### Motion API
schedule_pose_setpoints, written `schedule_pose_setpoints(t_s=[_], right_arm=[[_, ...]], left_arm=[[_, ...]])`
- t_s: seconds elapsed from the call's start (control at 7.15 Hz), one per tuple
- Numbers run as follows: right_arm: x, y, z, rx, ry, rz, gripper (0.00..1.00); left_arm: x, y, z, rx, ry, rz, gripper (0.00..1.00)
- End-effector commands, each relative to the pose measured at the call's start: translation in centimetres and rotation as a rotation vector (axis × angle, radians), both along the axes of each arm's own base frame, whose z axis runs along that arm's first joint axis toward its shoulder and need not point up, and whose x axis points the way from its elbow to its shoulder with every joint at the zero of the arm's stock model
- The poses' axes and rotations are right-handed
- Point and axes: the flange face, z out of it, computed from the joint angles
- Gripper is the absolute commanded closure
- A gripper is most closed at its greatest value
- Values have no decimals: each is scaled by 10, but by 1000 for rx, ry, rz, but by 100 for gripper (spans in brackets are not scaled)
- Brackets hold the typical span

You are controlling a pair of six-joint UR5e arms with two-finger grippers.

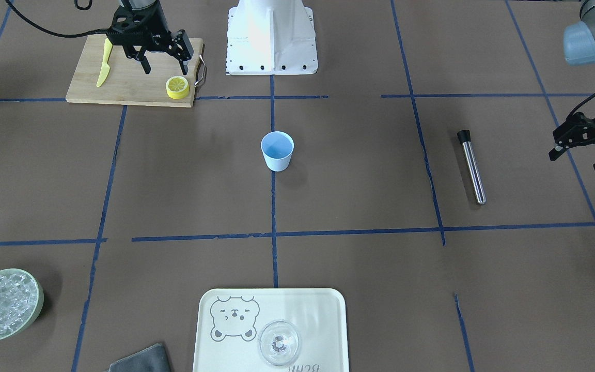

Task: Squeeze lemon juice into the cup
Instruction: 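Move the right gripper down toward the lemon slice on the cutting board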

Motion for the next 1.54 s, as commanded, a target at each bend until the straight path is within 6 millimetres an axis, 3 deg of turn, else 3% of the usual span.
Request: schedule_pose_setpoints(t_s=[0.0,0.56,0.98,1.4], right_arm=[[-25,13,23,11,17,-14,0],[-43,21,44,5,63,-41,0],[-58,25,45,-1,66,-56,0],[-59,24,48,-11,70,-68,2]], left_arm=[[11,-3,15,6,-2,9,0],[52,0,24,-15,15,-46,0],[52,0,25,-14,17,-46,0],[53,0,25,-14,17,-46,0]])
